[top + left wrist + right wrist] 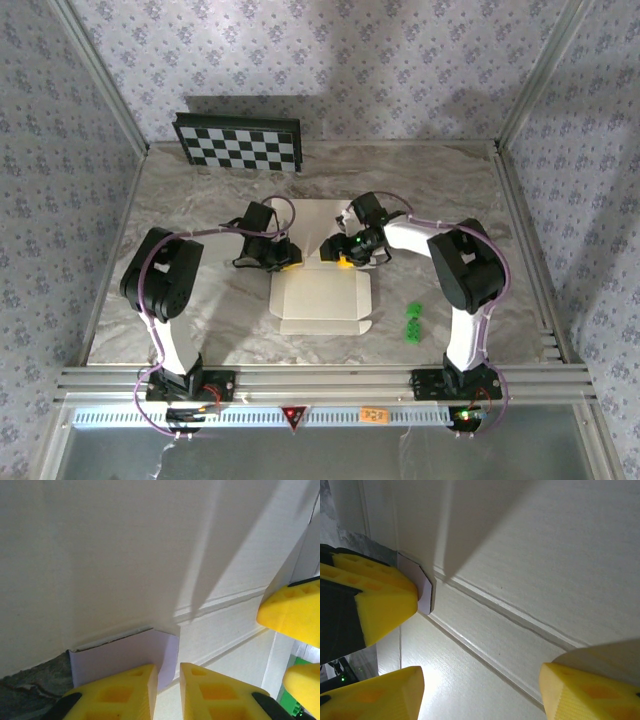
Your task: Fold the paper box
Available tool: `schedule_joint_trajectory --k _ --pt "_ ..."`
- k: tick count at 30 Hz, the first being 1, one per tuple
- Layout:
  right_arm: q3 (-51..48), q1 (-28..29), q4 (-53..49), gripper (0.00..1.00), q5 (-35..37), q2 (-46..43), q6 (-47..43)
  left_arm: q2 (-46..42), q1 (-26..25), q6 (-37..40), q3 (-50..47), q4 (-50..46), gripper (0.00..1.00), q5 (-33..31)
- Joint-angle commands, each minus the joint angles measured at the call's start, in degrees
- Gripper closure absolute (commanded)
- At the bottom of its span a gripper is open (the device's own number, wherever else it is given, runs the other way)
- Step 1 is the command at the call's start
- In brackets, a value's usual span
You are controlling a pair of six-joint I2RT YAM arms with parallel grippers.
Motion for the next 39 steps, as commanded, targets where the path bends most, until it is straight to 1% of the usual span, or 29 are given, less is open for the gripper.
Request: schedule_joint_trajectory --k 1,6,9,10,12,18,20,23,30,31,35,39 --pt "-3.1 1.9 -5.7 0.35 2.1 -0.2 1.5 1.5 -0.5 1.8 -4.4 -10.4 0.77 -4.1" --pt "-6.2 4.3 -6.6 0.35 4.0 -4.7 2.7 -3.5 -1.6 0.3 -8.3 -10.7 0.77 -3.4" --pt "-8.3 4.6 -4.6 0.34 4.6 -7.1 4.6 -5.8 -1.8 -0.4 -9.8 -9.2 0.76 -1.7" --pt "-8.4 4.4 -3.8 0.34 4.6 -7.2 5.1 -6.5 -1.8 -0.6 -10.2 -8.8 0.75 -2.0" --pt "-7.3 4.2 -3.4 0.34 4.3 -6.7 5.5 -7.6 -1.6 -0.6 -9.9 -9.1 0.74 -3.0" --pt "-3.6 3.6 -5.2 0.34 4.7 -4.8 3.8 -11.9 -1.3 -1.8 -8.1 -9.6 0.71 -2.1" --pt "-2.8 3.0 -5.8 0.34 4.3 -4.3 3.4 -13.2 -1.2 -1.6 -7.7 -10.8 0.70 -3.0" --pt "-2.1 2.6 -6.5 0.34 4.0 -5.3 3.1 -15.0 -0.5 -1.4 -6.6 -11.9 0.67 -3.6" --pt "3.2 1.6 -9.0 0.34 2.0 -7.1 2.3 -20.0 3.4 1.5 0.2 -15.3 0.61 -3.1" --pt "5.7 1.2 -9.1 0.34 1.9 -6.7 2.2 -20.3 4.4 2.2 1.3 -15.7 0.60 -3.1" --pt "11.4 0.1 -9.0 0.34 1.1 -3.3 2.5 -19.6 8.5 4.5 4.7 -16.2 0.57 -3.5" --pt "18.4 -0.4 -8.6 0.35 1.2 2.7 2.6 -15.4 11.9 5.4 7.7 -13.9 0.51 -3.0"
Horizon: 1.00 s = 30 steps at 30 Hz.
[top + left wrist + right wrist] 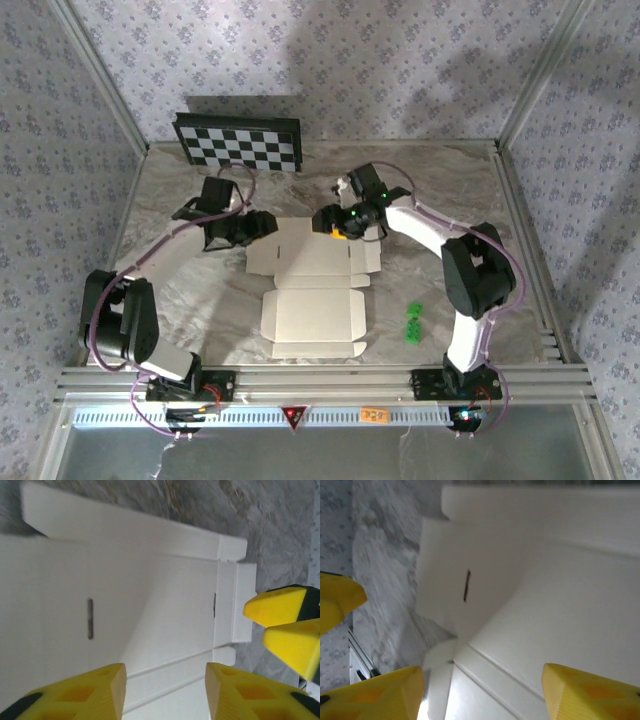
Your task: Fold the paper box
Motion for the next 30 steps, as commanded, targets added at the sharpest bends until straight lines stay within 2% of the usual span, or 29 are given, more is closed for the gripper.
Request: schedule_joint_trajectory --k 1,12,22,30 --pt "5.5 -0.4 -1.7 0.35 -1.3 6.3 -0.4 4.5 2.5 2.3 3.5 -0.1 0.51 0.4" --pt "17.4 -1.7 0.3 0.37 -5.8 19.6 3.0 19.5 4.7 5.7 14.6 -1.4 0.38 3.5" --pt "18.4 -3.4 4.8 0.38 -7.5 25.1 6.0 25.0 5.2 7.3 19.5 -3.2 0.37 3.4" --pt "17.7 -3.5 2.6 0.39 -4.9 27.8 4.6 28.9 5.3 9.6 24.0 -7.5 0.33 0.3"
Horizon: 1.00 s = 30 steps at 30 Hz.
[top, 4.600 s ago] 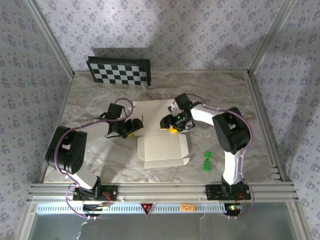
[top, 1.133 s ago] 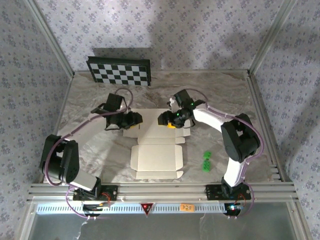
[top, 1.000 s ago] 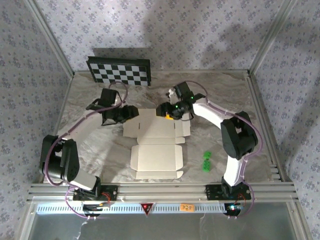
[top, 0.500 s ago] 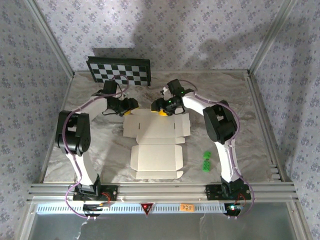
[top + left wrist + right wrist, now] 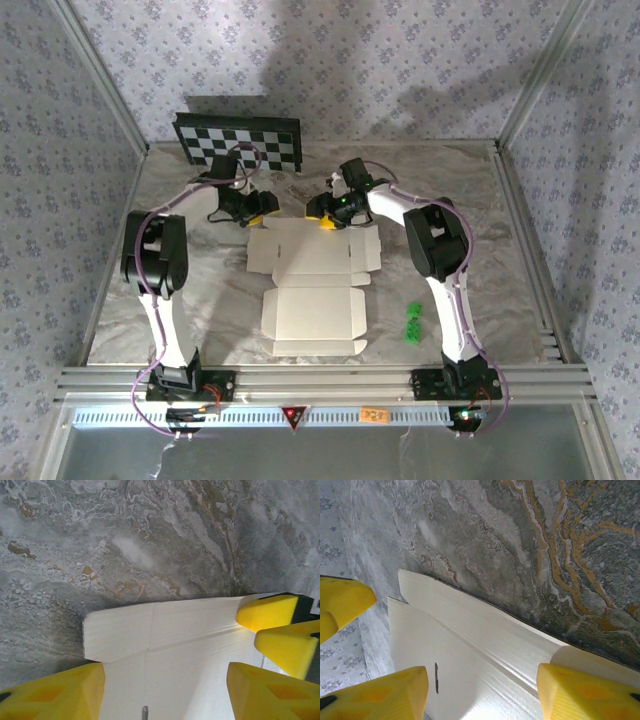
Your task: Fold the paper box
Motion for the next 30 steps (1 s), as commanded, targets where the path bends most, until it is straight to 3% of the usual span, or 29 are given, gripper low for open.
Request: schedule_joint_trajectory --k 1,12,17,30 --pt "0.4 0.1 -2.2 0.39 1.8 3.6 -0.4 2.5 0.4 2.7 3.7 -4.7 0.32 -1.7" --pt "0.8 1.1 -2.8 0.39 1.8 3.8 -0.9 7.1 0.5 4.0 9.3 -9.7 0.27 -6.1" --pt "0.8 1.5 -2.9 0.39 1.8 3.9 -0.8 8.3 0.4 3.6 9.8 -9.5 0.27 -3.7" --pt "0.9 1.8 -2.6 0.39 1.9 4.0 -0.3 7.5 0.3 4.3 11.3 -11.1 0.44 -1.3"
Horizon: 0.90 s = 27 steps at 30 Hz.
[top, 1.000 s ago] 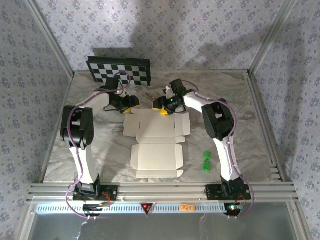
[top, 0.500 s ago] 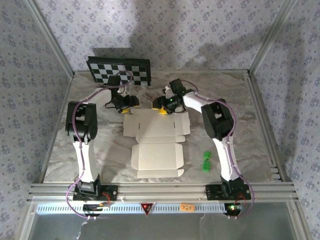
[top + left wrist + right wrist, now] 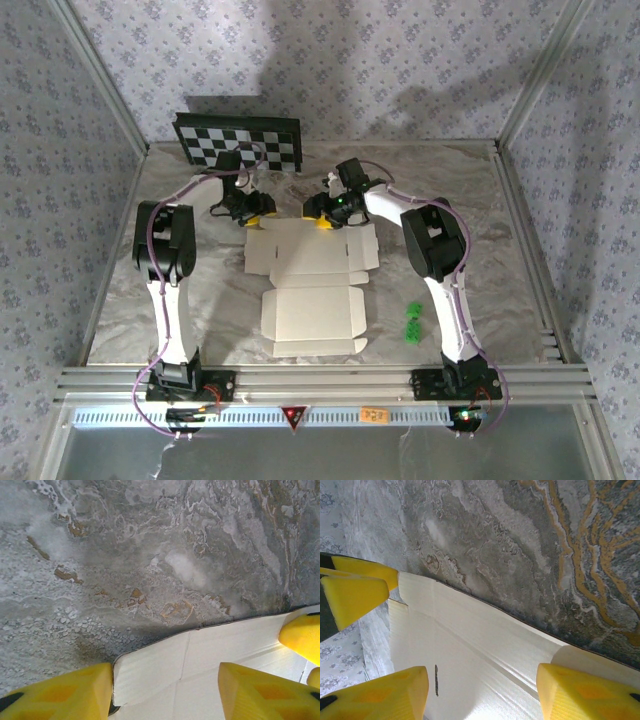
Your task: Fold the paper box
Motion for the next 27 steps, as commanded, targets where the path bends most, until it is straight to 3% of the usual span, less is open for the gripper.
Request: schedule_joint_trajectory --k 1,5,11,27 --pt "-0.2 0.8 -3.1 0.39 1.9 3.2 -0.2 -0.6 -0.2 1.0 2.2 -2.7 0.45 2.6" --pt "-0.2 0.9 -3.1 0.39 1.9 3.1 -0.2 -2.2 -0.2 0.6 1.8 -2.6 0.44 2.4" --pt "-0.3 0.9 -3.0 0.39 1.9 3.1 -0.2 -1.1 0.0 0.2 2.4 -3.7 0.31 -0.8" --pt "-0.5 0.9 -2.4 0.39 1.7 3.4 0.0 4.4 -0.1 0.2 5.3 -5.6 0.32 0.9"
